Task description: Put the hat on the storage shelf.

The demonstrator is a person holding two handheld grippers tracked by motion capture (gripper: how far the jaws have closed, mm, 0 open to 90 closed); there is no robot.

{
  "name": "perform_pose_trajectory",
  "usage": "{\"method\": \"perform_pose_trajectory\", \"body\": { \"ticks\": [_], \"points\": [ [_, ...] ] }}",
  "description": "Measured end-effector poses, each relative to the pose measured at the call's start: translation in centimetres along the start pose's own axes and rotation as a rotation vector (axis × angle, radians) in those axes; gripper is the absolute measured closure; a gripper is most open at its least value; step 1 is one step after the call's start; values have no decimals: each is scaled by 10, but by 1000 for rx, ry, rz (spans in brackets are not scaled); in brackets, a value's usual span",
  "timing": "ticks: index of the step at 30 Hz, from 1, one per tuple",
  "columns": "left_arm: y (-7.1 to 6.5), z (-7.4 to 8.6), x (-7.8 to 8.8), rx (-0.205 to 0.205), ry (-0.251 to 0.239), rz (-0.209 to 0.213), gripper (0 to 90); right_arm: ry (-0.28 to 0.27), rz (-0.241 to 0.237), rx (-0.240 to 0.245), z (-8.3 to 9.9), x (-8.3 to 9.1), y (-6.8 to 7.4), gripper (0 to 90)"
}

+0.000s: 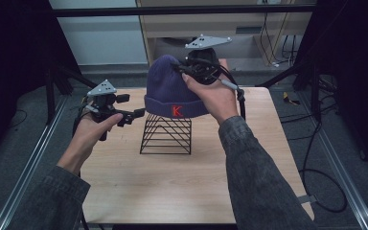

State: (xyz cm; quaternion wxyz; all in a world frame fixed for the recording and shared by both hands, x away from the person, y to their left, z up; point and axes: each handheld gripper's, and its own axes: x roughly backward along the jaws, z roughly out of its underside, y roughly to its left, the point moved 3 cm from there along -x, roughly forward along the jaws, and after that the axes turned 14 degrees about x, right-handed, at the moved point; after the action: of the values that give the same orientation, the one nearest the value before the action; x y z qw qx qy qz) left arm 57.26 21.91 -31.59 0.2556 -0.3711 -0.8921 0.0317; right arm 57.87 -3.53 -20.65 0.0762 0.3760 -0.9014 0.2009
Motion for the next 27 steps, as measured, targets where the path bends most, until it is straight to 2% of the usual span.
{"method": "perform_pose_trajectory", "body": {
  "ticks": [4, 14, 19, 20, 23, 24, 25, 27],
  "points": [
    [-1, -2, -4, -5, 10, -1, 102, -22, -13, 0, -6, 2, 2, 805],
    [-6, -5, -12, -8, 8, 39, 72, -64, -49, 17, -21, 4, 13, 805],
    [-3, -4, -15, 13, 20, 57, 57, -74, -70, 26, -24, 2, 19, 805],
    [-3, -4, -15, 9, 21, 67, 80, -74, -71, 26, -24, 2, 20, 806],
    [-2, -4, -14, 19, 26, 72, 242, -73, -78, 28, -23, -1, 22, 805],
    [-1, -4, -13, 13, 24, 52, 309, -71, -79, 27, -22, -2, 22, 805],
    [-1, -4, -12, 3, 21, 42, 414, -69, -81, 27, -21, -3, 22, 805],
    [-1, -5, -11, -6, 16, 28, 549, -70, -81, 22, -20, -3, 23, 805]
  ]
}}
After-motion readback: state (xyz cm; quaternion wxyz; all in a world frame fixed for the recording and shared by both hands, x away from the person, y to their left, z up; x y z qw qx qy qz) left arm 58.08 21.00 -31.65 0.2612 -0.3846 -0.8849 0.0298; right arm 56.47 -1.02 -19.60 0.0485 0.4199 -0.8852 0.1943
